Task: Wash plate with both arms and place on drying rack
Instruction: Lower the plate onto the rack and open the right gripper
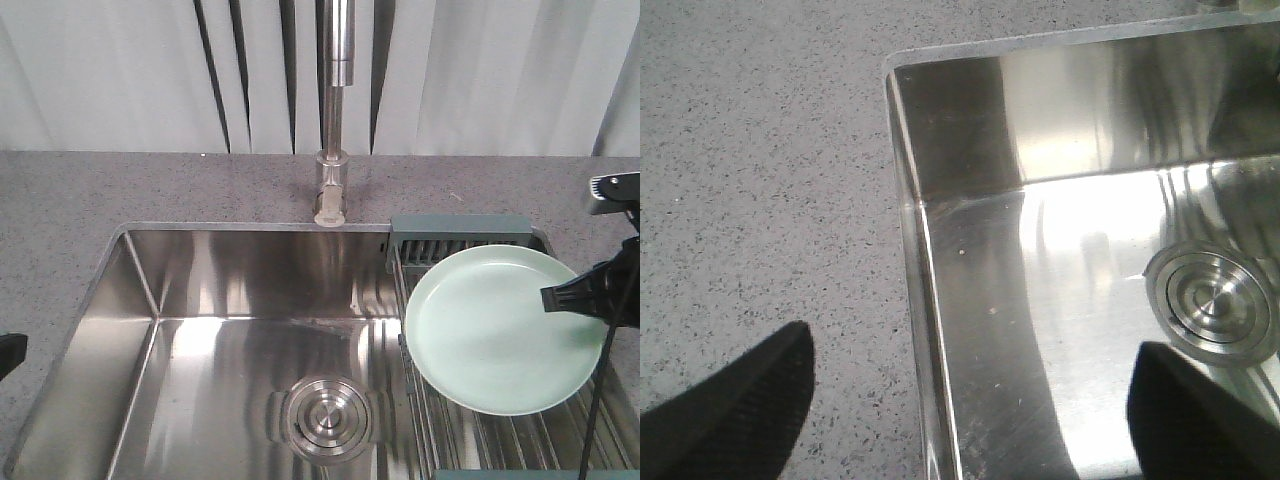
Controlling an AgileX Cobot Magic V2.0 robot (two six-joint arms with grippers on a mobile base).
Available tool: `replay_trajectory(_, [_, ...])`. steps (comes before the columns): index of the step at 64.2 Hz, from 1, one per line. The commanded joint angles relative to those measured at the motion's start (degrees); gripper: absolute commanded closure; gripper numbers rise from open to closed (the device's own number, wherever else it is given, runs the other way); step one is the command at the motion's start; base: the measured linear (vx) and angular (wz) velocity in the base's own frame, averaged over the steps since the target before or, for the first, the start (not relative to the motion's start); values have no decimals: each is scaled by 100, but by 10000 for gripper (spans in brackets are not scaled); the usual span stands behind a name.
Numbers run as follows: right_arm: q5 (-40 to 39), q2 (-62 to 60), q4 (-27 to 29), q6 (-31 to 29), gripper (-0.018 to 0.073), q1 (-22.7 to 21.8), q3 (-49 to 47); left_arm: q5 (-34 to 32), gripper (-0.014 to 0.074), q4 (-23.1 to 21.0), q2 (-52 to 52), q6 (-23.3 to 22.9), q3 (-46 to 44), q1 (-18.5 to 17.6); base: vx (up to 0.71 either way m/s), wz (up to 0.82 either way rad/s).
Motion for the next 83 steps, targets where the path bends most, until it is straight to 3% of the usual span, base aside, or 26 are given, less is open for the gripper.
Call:
replay_trajectory(1, [-348,-160,-110,17,561,-264,-171,-380,4,-53,1,-43,-160,5,0,0])
replay_trajectory(15, [-380,-27,-562,-173,561,-503,-171,-380,4,-53,1,-43,-160,5,0,0])
replay_trajectory(28, [-596,440,-562,-356,561,-503,-275,-380,4,-53,1,-43,-160,5,0,0])
replay_trajectory(65, [-978,1894,-627,-661,553,-121,-853,-380,4,-53,1,-43,-160,5,0,0])
replay_trajectory(74, [-979,2087,-654,-661,521,-121,-853,-380,4,-53,1,-43,-160,5,0,0])
replay_trajectory(83, [-979,2033,-654,-575,431,-121,-853,-380,4,-53,1,-43,-160,5,0,0])
